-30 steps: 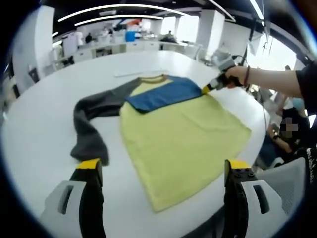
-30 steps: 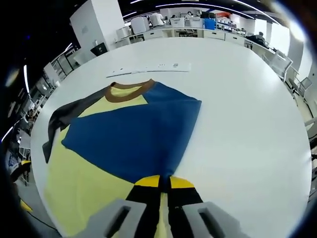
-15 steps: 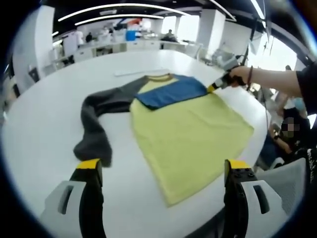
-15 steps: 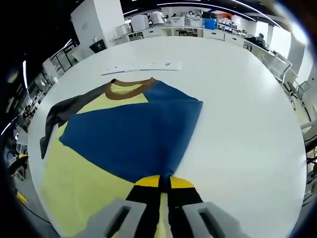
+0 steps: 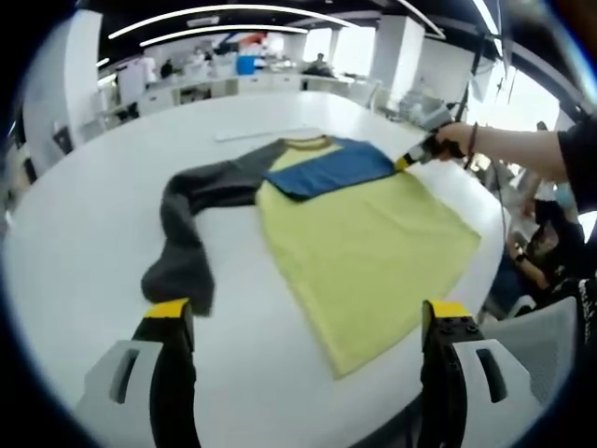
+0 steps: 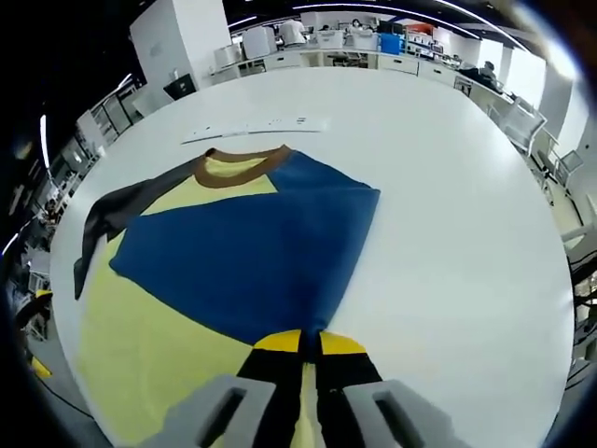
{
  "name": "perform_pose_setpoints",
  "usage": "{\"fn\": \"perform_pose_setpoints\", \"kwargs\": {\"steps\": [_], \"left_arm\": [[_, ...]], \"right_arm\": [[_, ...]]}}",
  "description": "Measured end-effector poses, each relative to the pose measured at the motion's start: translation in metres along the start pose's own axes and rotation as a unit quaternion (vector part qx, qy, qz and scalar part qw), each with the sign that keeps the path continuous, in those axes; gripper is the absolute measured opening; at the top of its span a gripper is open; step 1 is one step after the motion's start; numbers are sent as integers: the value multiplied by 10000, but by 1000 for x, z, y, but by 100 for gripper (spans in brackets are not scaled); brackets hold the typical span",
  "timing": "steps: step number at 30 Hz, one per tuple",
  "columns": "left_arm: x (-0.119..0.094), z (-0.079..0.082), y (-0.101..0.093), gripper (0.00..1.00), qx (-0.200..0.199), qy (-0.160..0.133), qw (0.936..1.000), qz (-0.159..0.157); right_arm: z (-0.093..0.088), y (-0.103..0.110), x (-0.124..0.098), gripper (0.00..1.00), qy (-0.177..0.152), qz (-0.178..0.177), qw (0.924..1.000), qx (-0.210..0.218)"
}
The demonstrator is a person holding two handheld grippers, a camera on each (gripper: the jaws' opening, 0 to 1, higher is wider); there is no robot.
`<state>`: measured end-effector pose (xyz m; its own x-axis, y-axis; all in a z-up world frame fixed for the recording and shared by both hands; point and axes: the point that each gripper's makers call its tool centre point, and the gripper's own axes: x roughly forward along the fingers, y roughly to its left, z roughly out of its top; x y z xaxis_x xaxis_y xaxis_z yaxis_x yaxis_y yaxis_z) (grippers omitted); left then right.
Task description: Fold the garment on the visible template until the final outline fits inside the template.
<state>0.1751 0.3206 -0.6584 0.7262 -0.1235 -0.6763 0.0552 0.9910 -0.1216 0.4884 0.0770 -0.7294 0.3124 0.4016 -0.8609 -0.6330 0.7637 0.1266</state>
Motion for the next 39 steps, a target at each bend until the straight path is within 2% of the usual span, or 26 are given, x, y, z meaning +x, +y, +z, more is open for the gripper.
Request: {"fn": "perform_pose_setpoints", "kwargs": {"steps": [19, 27, 29, 31, 32, 36, 39], "left_arm": [[2, 0, 1, 97, -49, 16, 10000, -11], [3, -1, 2, 97, -47, 46, 10000, -14], [2, -1, 2, 97, -69, 36, 10000, -1], [2, -1, 3, 97, -70, 47, 10000, 21], [2, -1, 4, 97, -59, 59, 10000, 27], [1, -1, 7, 97, -78, 56, 9999, 62], [0, 1, 10, 97, -116, 11, 9999, 104]], "right_arm": [[1, -18, -1, 0, 11, -17, 9999, 124], [2, -17, -1, 2, -2, -79, 10000, 29], [2, -16, -1, 8, -40, -77, 10000, 14], [4, -9, -4, 22, -168, -47, 9998, -42], [5, -6, -6, 26, -236, -65, 9997, -58], [19, 3, -14, 38, -575, -43, 9981, -198], [27, 13, -23, 55, -752, 47, 9968, -273]]}}
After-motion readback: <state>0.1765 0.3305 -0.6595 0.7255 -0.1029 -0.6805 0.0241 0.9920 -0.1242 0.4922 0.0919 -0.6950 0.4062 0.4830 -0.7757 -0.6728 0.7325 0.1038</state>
